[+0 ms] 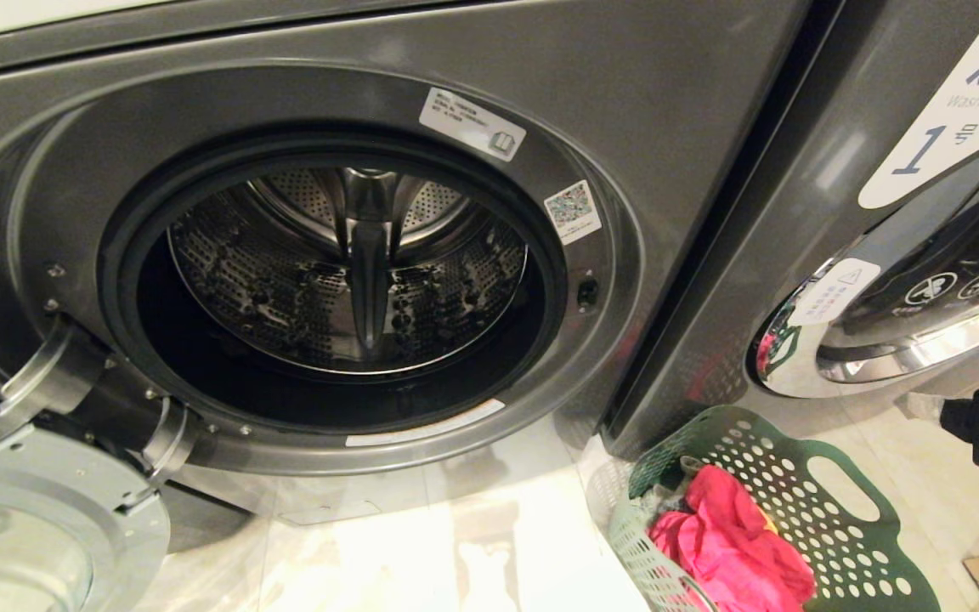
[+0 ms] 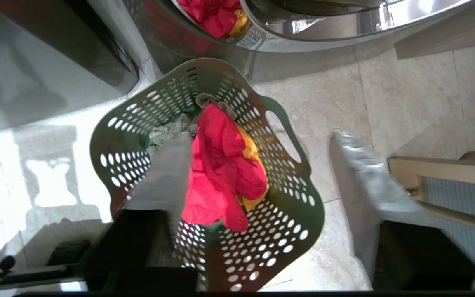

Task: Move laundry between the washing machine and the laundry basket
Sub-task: Pick a cloth and place it into the basket

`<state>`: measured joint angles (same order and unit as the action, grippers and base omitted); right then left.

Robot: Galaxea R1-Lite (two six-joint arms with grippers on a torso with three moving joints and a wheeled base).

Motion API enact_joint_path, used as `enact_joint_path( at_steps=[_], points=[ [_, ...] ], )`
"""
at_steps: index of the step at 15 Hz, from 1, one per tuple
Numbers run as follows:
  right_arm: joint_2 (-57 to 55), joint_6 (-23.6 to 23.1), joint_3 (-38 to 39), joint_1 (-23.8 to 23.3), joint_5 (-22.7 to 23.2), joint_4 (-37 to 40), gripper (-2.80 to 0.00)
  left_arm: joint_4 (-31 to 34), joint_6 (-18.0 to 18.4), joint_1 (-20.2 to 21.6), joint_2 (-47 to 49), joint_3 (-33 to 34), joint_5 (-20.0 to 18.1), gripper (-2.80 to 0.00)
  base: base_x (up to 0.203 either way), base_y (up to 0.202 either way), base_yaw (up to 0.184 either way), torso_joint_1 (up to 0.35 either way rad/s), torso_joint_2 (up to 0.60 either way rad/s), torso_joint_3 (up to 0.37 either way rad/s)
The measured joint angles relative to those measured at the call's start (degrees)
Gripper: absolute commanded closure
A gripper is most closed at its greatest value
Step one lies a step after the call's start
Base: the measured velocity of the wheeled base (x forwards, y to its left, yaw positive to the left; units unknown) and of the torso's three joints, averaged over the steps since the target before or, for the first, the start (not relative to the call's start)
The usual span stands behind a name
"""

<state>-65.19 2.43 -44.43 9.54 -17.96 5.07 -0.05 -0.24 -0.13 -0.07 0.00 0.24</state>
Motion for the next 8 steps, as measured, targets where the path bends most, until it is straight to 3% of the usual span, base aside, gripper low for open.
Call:
enact_joint_path(
  at_steps=[8],
  points=[
    [-0.4, 0.0, 1.9, 0.2, 0.0, 0.3, 0.00, 0.0, -0.1, 0.0, 0.0, 0.0, 0.0, 0.00, 0.000, 0.000, 0.000, 0.000, 0.00, 0.000]
  ],
)
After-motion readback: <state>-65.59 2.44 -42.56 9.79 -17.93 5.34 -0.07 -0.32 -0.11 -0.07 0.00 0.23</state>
